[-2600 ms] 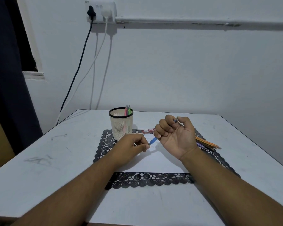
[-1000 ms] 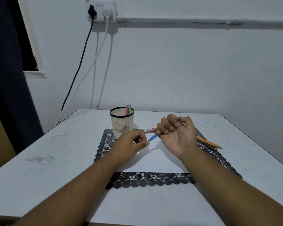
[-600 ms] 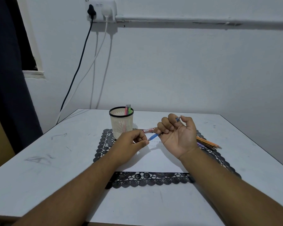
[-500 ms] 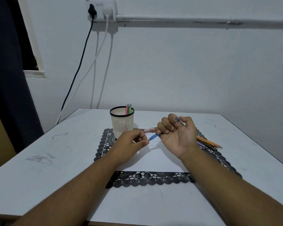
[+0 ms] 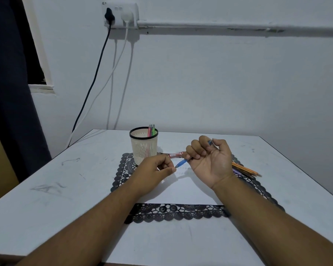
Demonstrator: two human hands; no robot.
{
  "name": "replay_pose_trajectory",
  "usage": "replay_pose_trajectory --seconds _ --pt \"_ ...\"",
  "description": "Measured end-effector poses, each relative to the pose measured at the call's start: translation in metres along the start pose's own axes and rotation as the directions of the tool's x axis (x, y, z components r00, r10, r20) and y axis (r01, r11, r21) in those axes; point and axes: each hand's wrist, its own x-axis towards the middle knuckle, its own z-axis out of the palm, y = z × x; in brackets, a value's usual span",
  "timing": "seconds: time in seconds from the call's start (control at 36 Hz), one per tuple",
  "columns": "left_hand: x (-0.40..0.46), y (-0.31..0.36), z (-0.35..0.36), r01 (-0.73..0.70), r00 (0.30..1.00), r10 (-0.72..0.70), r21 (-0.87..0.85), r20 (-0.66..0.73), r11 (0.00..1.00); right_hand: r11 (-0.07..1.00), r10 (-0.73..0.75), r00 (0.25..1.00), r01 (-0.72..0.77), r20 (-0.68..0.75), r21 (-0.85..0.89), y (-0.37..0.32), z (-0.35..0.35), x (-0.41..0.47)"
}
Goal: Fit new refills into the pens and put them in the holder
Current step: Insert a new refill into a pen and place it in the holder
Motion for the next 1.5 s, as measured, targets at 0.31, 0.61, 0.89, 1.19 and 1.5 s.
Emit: replay_pose_trajectory --seconds 0.31,0.61,0.89,1.19,1.5 --pt "-0.0027 0.0023 -0.0006 0.006 1.000 -0.006 0.008 0.019 1.000 1.000 0.011 1.000 -0.011 -0.002 -0.017 -0.0005 0.0015 0.0001" --pt "-0.0016 -0.0004 -0.0006 0.021 0.999 -0.021 0.009 0.045 1.000 1.000 0.022 1.000 -0.022 0.001 -0.012 -0.0006 0.0015 -0.0012" --pt "-0.0017 -0.0004 -0.0004 0.018 0.998 -0.018 -0.001 0.063 1.000 1.000 0.026 1.000 -0.026 0.003 -0.004 -0.0008 0.0015 -0.0015" --pt "-0.0014 -0.0007 0.0002 0.021 0.997 -0.020 -0.008 0.074 1.000 0.999 0.053 0.999 -0.053 -0.008 0.007 -0.0018 0.0006 -0.0005" --pt "-0.0014 0.0001 0.0011 0.013 0.997 -0.011 -0.015 0.078 1.000 0.999 0.050 0.999 -0.050 -0.014 -0.019 -0.0040 0.0034 -0.0023"
